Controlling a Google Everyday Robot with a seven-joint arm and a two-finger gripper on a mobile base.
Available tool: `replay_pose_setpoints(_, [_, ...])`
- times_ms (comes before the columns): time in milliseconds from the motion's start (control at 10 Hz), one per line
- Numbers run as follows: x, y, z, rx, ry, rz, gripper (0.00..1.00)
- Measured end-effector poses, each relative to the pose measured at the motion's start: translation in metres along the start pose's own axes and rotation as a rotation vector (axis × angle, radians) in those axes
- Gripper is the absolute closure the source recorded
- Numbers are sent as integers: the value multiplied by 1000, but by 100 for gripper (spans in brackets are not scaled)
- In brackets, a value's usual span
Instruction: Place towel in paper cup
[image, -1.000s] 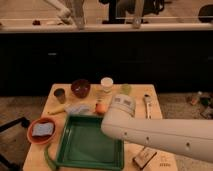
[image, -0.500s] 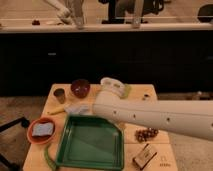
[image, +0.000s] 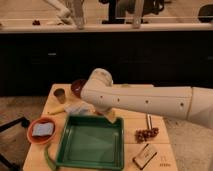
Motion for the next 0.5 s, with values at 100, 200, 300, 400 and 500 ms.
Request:
replay_pose_setpoints(100, [-5, -8, 1, -3, -6, -12, 20])
replay_pose_setpoints(200, [-9, -15, 3, -7, -11, -25, 20])
replay_pose_setpoints(300, [-12, -21, 3, -14, -13, -36, 20])
replay_pose_setpoints(400, [-19, -31, 3, -9, -19, -50, 20])
replay_pose_setpoints(500, [-23, -39, 2, -8, -23, -61, 20])
